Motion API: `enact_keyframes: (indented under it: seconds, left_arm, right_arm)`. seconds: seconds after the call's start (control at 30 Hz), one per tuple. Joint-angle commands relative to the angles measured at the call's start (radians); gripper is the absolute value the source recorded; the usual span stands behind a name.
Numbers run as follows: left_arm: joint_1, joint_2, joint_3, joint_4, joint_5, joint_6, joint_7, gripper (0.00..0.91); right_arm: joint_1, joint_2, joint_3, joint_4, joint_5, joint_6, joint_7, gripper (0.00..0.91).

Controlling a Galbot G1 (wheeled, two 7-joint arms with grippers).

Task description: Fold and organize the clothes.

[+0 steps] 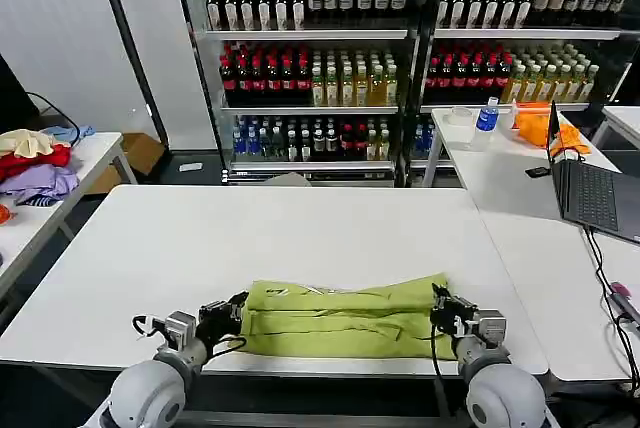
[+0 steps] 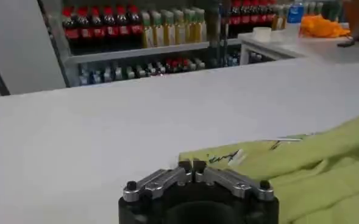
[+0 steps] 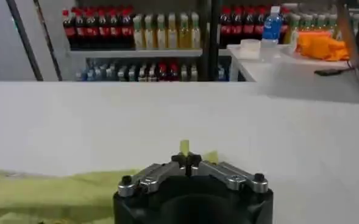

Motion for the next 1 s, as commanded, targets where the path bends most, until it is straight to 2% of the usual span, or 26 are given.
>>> enact_keyframes:
  seconds: [0.03,0.2,0.43,1.0]
  left_arm:
    - [0.063,-0.018,-0.047,-0.06,0.021,-0.006,-0.008,0.907]
    - [0.108,-0.053,-0.076,-0.118,-0.017,-0.003,-0.059,0.907]
    - [0.024,-0.125,-0.058,-0.017,-0.121,0.022,-0.131,0.907]
    - [-0.025,-0.253,-0.006,0.08,-0.133,0.023,-0.162,0.907]
  right_arm:
    - [-0.035,0.007,0.006,0.036,-0.041,0.004,0.0,0.907]
    - [-0.077,0.007,0.04,0.081,-0.079,0.019,-0.005,0.907]
    - [-0.105,0.014,0.072,0.096,-0.09,0.028,-0.004,0.907]
    - [-0.118,0.035,0.065,0.096,-0.108,0.032,-0.003,0.907]
